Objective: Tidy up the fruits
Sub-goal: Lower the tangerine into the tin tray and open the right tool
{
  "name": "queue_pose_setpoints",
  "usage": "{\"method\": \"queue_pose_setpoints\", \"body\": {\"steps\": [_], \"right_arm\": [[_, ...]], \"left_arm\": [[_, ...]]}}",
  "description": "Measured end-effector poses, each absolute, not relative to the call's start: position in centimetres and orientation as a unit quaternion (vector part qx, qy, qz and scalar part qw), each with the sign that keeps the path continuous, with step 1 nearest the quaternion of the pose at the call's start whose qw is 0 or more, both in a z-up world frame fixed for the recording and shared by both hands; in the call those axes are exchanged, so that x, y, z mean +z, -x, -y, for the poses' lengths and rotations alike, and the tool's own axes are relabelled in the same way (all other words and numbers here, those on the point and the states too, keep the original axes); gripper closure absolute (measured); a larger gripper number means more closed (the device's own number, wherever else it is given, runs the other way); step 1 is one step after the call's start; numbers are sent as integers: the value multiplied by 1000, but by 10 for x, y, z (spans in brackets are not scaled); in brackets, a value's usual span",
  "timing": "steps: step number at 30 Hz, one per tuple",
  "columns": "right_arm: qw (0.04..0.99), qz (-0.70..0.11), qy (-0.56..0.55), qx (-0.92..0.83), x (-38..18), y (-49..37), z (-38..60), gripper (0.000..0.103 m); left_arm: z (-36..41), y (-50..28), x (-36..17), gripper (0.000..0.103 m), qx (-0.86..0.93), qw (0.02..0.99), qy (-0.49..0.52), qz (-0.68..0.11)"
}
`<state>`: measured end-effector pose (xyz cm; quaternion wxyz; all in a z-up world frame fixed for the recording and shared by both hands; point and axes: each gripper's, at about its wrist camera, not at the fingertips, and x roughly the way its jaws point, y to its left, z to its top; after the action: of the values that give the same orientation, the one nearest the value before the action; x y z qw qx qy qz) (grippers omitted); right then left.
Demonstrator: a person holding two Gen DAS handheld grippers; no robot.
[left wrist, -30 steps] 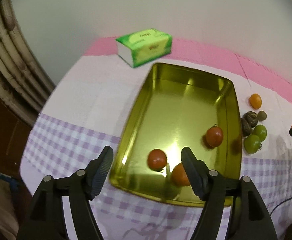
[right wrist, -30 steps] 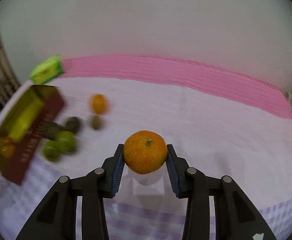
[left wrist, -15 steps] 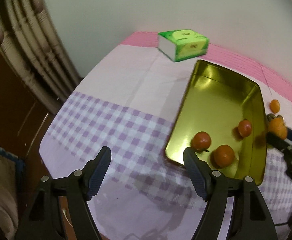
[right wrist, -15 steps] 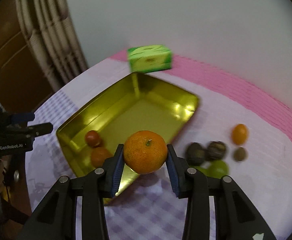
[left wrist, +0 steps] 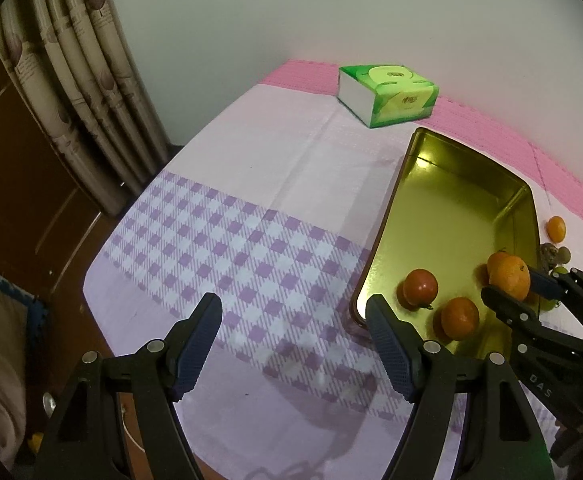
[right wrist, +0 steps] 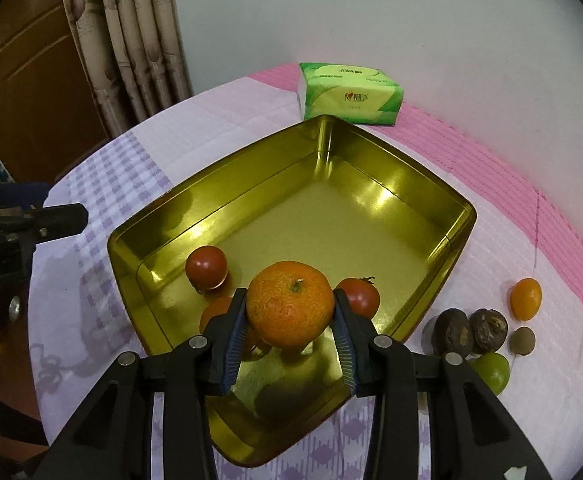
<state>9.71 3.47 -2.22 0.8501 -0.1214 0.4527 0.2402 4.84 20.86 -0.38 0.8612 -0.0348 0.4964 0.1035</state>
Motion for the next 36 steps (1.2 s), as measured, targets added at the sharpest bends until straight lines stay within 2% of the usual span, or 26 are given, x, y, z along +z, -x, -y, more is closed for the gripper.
{"method": "queue_pose_setpoints", "body": {"steps": [26, 27, 29, 36], "right_arm": [[850, -465, 114, 221, -32, -101, -34, 64], [852, -462, 111, 221, -29, -101, -33, 63], [858, -451, 100, 223, -20, -98, -29, 54], [881, -421, 64, 208, 10, -90, 1, 54]], "left_arm": [[-205, -49, -8, 28, 99, 859, 32, -501], [-205, -49, -8, 28, 99, 859, 32, -501], [-205, -50, -9, 28, 97, 859, 30, -502], [-204, -51, -12, 28, 96, 859, 27, -503]]}}
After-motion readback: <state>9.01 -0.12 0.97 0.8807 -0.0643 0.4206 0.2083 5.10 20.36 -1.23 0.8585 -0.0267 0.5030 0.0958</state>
